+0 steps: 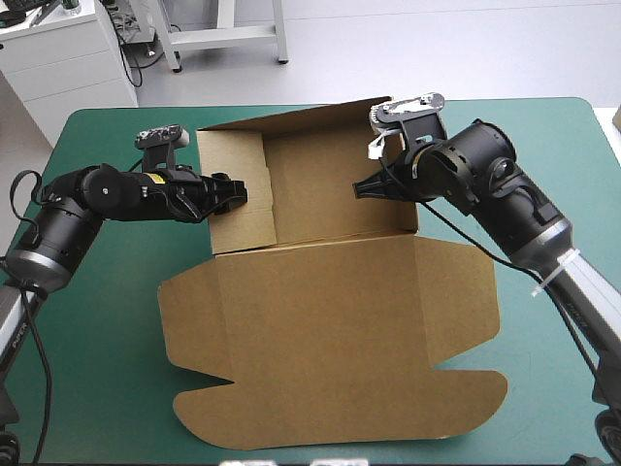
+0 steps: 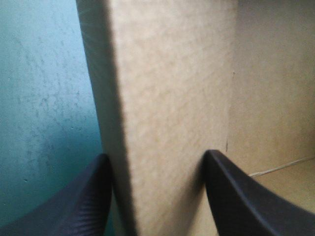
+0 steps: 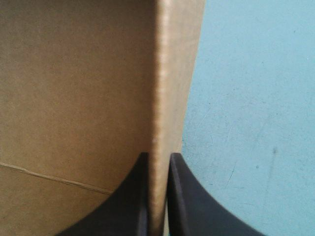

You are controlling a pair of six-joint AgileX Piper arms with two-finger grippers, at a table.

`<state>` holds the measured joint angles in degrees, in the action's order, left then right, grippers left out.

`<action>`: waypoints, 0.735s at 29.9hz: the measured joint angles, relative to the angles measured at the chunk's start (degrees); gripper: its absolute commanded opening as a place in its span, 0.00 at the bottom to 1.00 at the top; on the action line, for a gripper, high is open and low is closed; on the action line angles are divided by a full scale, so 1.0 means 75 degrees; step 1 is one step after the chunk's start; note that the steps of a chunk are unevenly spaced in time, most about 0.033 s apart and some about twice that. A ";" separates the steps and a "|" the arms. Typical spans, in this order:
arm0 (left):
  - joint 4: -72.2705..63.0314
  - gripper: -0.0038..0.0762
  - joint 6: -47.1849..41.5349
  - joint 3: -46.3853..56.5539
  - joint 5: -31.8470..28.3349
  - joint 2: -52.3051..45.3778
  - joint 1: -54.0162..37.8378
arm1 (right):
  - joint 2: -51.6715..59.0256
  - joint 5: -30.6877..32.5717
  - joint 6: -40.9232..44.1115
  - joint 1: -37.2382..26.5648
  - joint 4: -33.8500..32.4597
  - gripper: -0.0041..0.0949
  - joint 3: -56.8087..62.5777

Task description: Fold the box

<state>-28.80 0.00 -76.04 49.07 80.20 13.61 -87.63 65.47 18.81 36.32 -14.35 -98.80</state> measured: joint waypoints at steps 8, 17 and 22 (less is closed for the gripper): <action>-0.0135 0.01 0.0618 0.0000 -0.0085 0.0057 -0.0070 | 0.0017 0.0123 0.0091 0.0000 -0.0120 0.03 -0.0022; -0.0051 0.01 0.0587 0.0000 -0.0015 0.0090 -0.0077 | 0.0068 0.0182 0.0122 0.0000 -0.0097 0.03 -0.0030; 0.0550 0.01 0.0000 -0.0267 0.0452 0.0116 -0.0053 | 0.0042 0.0318 0.0105 0.0005 0.0016 0.03 -0.0030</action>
<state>-24.68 0.00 -78.04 52.46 81.07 13.22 -87.31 67.86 19.60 36.35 -14.23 -99.02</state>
